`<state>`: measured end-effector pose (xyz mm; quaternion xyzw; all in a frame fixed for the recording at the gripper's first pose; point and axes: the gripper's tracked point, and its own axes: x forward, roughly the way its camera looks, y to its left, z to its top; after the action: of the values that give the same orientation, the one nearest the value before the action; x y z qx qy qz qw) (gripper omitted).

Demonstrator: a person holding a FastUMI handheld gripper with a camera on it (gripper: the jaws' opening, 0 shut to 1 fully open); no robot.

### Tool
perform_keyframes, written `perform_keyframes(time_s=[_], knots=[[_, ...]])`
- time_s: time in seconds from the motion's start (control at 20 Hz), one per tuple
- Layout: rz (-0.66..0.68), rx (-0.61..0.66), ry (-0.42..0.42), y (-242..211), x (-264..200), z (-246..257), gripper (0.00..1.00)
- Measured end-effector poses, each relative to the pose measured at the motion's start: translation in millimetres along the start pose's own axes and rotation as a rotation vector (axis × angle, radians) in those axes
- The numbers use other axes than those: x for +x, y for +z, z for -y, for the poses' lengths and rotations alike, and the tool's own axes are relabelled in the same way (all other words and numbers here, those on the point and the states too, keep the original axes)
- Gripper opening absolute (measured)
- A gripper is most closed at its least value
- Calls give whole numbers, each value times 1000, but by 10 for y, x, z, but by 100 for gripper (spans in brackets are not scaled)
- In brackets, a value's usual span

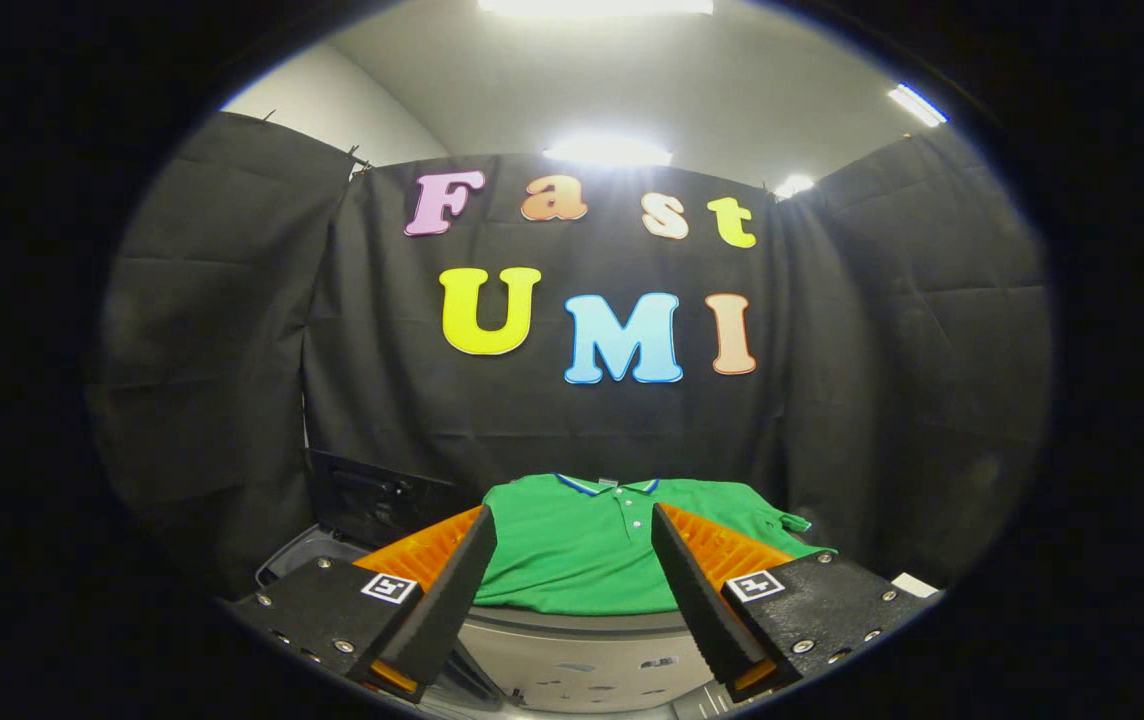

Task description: Put the clothes into the washing machine and then close the washing machine lid.

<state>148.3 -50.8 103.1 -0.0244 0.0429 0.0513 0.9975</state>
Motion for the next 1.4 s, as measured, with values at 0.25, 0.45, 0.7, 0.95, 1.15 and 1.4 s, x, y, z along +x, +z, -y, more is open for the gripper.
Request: perform_keyframes(time_s=[0.25,0.45,0.7,0.95,1.15,1.4], knots=[[-67,5,-1,-51,444,244,97],[-121,8,-16,-151,737,443,96],[-195,13,7,-292,1103,517,96],[-255,2,17,-474,1451,570,97],[-335,-9,20,-676,1662,629,97],[-413,-7,40,-896,1835,679,97]])
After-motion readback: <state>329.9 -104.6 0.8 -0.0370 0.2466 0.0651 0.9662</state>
